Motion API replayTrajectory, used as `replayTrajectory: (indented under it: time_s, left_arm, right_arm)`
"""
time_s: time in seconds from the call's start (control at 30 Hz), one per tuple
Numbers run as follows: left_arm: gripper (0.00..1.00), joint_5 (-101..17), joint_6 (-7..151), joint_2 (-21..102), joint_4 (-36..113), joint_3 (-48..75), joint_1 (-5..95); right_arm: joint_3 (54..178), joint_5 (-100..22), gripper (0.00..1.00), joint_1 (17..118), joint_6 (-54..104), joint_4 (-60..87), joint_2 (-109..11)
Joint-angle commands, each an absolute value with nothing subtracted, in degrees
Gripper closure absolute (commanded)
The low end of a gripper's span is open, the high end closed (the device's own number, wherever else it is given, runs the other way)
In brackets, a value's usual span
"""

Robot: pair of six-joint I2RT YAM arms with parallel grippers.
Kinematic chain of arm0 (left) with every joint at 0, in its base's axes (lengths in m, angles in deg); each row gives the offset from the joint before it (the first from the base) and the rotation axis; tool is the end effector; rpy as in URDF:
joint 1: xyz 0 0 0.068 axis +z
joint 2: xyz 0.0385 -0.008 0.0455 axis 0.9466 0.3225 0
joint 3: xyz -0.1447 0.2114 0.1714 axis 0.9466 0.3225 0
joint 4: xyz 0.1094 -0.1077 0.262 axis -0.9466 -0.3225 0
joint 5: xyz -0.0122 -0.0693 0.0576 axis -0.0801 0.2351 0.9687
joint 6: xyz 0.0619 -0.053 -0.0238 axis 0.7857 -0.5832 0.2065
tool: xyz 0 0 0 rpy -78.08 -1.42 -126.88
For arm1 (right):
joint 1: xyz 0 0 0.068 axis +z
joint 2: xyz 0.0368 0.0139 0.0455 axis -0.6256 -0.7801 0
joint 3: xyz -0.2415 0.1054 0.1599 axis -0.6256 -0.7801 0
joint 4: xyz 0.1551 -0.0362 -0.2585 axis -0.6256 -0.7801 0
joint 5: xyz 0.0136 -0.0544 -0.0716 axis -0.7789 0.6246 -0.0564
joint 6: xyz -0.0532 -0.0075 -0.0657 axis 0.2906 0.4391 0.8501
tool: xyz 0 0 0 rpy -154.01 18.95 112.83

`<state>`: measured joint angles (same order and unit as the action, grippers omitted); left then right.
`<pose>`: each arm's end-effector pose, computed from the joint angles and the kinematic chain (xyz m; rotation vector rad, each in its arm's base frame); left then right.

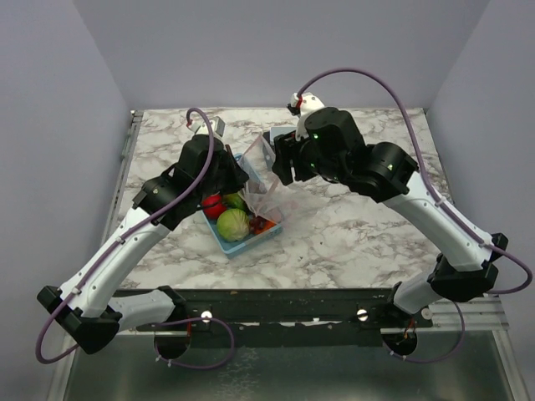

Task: Place the food in the zip-top bag and seal the zipper
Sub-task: Open the zipper of the food storage bag at the center of the board.

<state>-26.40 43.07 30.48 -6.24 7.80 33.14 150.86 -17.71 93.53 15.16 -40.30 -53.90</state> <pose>0.2361 -0.1726 0.4327 -0.1223 2.1645 -0.6797 0.2253 0.2880 0.5137 -0.5482 2.0472 0.5029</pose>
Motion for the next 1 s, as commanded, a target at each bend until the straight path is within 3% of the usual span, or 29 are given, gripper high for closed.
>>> replayTrajectory:
  time_s: [0.0,0.23,0.7,0.97]
  left_arm:
    - [1.00,-21.1,39.8,30.7,-4.6,7.4,31.7]
    - [1.00,-17.1,36.9,29.9,-4.0,8.8,29.3]
    - [1.00,-12.7,32.4,28.3,-1.6,11.3,26.3]
    - [1.00,-10.7,32.0,27.6,-1.3,11.6,25.0]
  right_arm:
    - [155.7,-7.8,0.34,95.6,14.9,-45.1,-57.8]
    - [160.6,-2.3,0.37,96.7,15.2,-48.2,-63.1]
    - [161.0,1.6,0.61,96.7,15.2,-50.5,-67.2]
    - [160.0,5.2,0.97,96.7,16.5,-52.3,-66.4]
